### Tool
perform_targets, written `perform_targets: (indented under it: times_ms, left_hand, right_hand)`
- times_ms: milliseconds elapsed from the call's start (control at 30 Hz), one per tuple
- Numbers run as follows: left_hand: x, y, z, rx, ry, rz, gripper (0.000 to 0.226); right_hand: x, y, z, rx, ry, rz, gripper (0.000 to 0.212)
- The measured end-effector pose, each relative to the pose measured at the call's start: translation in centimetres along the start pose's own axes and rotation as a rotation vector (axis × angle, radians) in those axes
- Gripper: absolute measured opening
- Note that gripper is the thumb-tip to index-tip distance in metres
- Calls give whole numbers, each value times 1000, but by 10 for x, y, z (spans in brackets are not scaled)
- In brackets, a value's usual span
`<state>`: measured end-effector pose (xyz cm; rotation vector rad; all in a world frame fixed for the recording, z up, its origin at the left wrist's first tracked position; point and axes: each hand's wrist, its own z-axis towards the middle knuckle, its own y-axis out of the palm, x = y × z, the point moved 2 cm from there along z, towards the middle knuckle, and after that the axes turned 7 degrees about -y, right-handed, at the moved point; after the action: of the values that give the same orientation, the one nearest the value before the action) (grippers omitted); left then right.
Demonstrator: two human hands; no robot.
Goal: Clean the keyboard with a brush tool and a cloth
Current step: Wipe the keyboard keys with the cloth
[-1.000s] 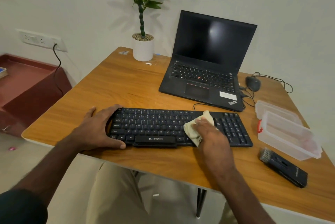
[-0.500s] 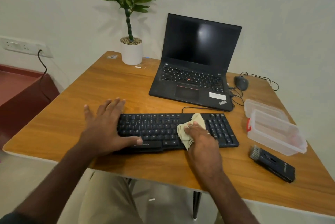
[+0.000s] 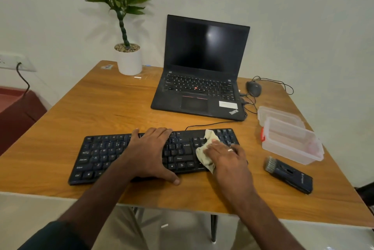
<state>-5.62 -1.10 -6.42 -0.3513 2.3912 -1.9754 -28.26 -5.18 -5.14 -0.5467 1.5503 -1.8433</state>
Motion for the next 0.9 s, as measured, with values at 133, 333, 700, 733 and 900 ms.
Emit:
perform_targets:
  times_ms: [133,333,700,733,900]
  left_hand:
    - [0,-1,1,-7,7,-5,152]
    - [0,1,2,-10,2,-11,153]
    - [0,0,1,-7,7,-8,151]
    - [0,-1,1,-7,7,-11,151]
    - [1,-2,1,-8,3,-13,151]
  right_hand:
    - [41,-16,4,28,159,31,36]
    - [22,-9,-4,106,120,58,54]
    - [61,-18,-5,38,373,88,55]
    - [59,-19,-4,58,357,117,54]
    - [23,1,-21,40,97,53,68]
